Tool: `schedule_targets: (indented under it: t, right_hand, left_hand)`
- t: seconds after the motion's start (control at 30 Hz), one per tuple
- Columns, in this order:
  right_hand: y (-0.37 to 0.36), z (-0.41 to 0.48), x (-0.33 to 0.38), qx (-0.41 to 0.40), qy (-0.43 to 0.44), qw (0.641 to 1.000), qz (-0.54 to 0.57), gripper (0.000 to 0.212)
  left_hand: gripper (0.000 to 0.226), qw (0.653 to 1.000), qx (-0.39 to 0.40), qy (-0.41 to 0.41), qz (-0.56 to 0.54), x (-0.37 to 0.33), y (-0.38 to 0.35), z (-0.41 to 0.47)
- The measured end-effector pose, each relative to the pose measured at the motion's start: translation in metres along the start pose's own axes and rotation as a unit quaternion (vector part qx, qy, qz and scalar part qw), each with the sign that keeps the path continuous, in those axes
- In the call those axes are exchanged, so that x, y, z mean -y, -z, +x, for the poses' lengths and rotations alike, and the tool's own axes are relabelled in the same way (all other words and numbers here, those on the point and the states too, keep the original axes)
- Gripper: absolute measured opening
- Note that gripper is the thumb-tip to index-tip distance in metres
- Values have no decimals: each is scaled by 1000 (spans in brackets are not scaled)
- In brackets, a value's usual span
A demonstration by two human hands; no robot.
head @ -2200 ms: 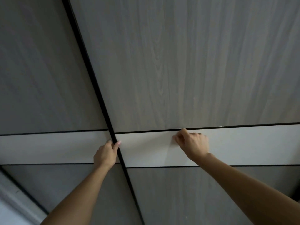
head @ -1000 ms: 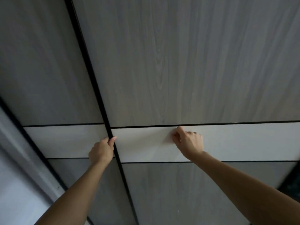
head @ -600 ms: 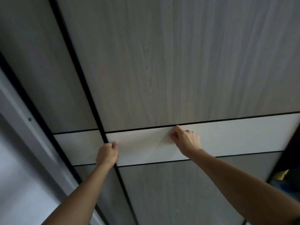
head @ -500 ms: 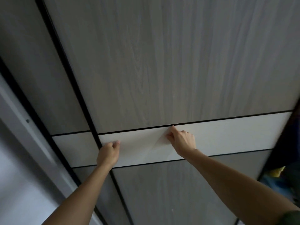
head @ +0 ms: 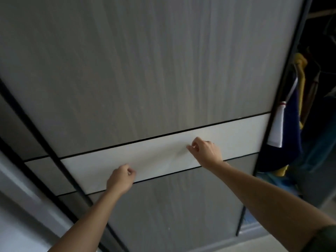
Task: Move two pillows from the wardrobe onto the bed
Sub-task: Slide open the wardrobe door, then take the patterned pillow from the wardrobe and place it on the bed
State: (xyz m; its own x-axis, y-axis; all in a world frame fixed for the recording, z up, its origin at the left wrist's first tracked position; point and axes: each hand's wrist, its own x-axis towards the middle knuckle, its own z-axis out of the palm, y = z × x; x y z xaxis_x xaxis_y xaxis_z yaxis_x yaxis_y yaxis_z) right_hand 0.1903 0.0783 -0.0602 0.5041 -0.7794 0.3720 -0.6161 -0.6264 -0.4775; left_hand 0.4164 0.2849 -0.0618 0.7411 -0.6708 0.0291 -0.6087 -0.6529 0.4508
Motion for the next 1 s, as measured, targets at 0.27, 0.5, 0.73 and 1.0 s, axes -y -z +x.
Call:
schedule_targets:
  t: [0.27,0.5,0.73,1.0]
  right_hand:
    - [90,-57,-232,-27,-136,982,-128,30]
    - [164,-96,-424,41,-192,958,-209,31]
    - [180,-110,-535,114,-192,950,-218,30]
    - [130,-94,-633,197,-206,939,-194,28]
  left_hand:
    - [19,974,111,-185,65,-198,-152,-33]
    - [19,922,187,-323,106,-386,-296,-79]
    - [18,918,261,-272,126,-463,-388,-92]
    - [20,908,330,-199,165,-475,-494,-70]
